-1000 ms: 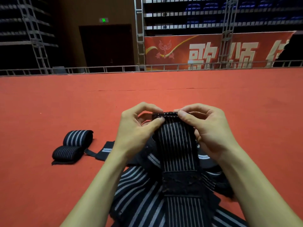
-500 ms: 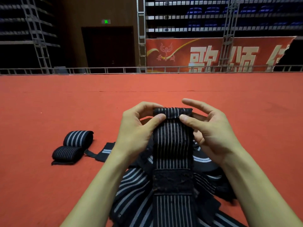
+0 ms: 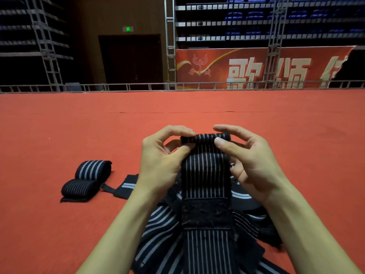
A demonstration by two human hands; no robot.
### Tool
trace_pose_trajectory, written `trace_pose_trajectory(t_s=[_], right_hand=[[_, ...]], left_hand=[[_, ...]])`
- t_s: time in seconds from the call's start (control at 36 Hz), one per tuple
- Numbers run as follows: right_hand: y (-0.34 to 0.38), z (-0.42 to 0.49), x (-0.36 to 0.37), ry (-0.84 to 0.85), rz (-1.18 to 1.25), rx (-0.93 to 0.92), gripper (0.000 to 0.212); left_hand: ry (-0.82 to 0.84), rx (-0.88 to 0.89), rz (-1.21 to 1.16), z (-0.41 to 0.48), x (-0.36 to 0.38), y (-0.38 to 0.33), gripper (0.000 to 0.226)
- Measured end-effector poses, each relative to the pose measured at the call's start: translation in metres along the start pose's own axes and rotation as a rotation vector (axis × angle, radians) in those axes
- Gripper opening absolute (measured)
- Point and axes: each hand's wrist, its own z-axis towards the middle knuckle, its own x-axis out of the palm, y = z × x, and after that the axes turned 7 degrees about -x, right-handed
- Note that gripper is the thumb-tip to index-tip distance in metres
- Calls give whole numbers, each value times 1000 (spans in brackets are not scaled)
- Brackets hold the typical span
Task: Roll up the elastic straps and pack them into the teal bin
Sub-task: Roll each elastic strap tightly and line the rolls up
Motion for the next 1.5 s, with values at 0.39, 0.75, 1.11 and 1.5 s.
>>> trace_pose_trajectory(t_s=[0.39, 0.75, 1.11, 1.5], right_hand=[[0, 0, -1, -54, -4, -113, 28], [2, -1, 0, 4, -63, 29, 29], [4, -1, 0, -37, -43, -10, 27], [1, -1, -1, -8, -1, -44, 36]], left_hand=[[114, -177, -112, -6, 1, -4, 19], [17, -95, 72, -3, 1, -5, 26], [56, -106, -23, -4, 3, 0, 27], [203, -266, -21, -10, 10, -5, 14]])
